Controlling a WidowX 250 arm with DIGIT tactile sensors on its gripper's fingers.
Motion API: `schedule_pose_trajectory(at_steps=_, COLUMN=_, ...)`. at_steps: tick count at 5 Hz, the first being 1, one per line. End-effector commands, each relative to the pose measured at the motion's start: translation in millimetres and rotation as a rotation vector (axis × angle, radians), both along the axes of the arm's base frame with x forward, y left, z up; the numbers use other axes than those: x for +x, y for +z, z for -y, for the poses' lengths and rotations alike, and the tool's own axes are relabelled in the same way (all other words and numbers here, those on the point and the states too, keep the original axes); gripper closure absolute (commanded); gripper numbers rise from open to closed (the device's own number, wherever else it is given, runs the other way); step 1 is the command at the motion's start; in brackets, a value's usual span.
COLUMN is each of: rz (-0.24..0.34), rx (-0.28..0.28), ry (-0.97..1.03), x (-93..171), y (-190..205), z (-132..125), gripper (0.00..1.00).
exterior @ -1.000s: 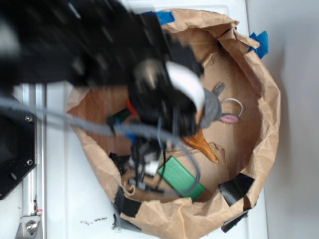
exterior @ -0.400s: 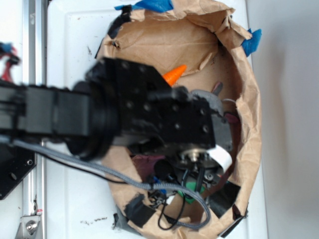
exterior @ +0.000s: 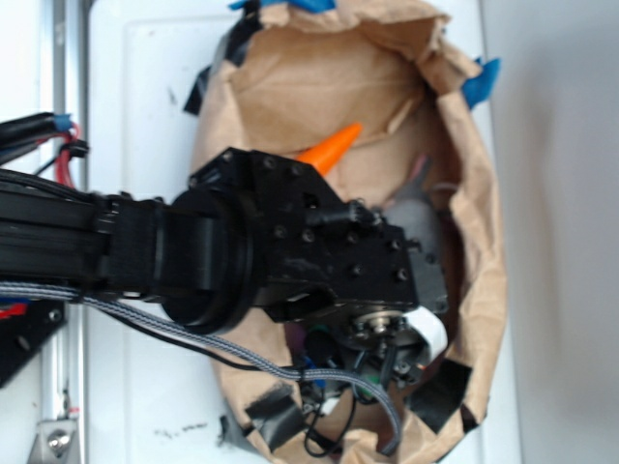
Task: Grab the green block.
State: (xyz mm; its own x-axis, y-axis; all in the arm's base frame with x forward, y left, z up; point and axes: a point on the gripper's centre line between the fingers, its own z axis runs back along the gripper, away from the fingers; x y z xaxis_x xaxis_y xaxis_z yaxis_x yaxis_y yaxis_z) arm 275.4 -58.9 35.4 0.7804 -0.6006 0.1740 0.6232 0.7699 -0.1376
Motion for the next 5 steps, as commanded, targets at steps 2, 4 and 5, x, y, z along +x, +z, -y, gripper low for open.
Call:
schedule_pose_trajectory(at_steps=2, rz=-0.02, rx=-0.076, ry=0.087, x=-20.6, y=-9.4, z=6.2, gripper=1.0)
schedule_pose_trajectory(at_steps=4, rz=0.076, rx=-0.032, ry=0.139, x=-23.3, y=26.8, z=-5.0, gripper=1.0)
schedule_pose_trajectory(at_steps=5, rz=0.144, rx=-0.056, ry=0.308, x=-31.2, y=75.9, z=-26.0, gripper=1.0)
